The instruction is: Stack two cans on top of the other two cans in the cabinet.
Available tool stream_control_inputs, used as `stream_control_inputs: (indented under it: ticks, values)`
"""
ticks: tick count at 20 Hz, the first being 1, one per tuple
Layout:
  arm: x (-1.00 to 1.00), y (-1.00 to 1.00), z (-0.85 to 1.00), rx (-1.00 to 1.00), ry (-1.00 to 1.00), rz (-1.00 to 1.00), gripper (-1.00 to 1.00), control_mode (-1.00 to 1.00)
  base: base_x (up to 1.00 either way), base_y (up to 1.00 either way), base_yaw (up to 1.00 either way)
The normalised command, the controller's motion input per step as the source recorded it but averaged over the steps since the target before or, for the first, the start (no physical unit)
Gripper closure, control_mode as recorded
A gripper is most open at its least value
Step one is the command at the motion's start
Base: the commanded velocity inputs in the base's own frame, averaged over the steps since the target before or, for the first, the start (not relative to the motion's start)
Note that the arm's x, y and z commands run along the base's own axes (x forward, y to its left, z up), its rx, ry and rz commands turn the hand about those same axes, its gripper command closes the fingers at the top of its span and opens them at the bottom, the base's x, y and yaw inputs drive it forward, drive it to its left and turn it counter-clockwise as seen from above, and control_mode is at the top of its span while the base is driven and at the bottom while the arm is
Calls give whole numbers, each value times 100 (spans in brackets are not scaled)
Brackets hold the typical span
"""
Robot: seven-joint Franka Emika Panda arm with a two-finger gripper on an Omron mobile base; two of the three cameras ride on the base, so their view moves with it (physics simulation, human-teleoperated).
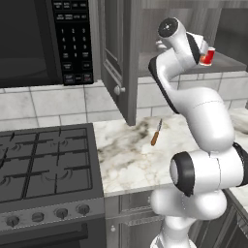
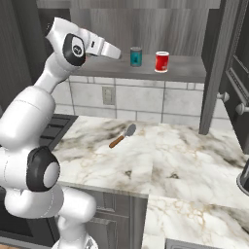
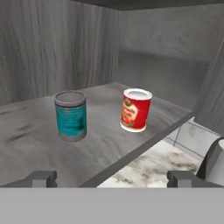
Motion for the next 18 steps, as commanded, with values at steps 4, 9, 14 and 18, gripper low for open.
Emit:
stream_control_inputs:
  ticks: [4,9,14,18]
  values:
    - [0,-22,-13,1,0,-7,-100,-100,0,0,0]
    - [-3,-9,-19,0,-5,-1,-100,-100,0,0,0]
    - [1,0,-4,0,0,-1,-100,-100,0,0,0]
    - [5,-6,0,0,4,0,-100,-100,0,0,0]
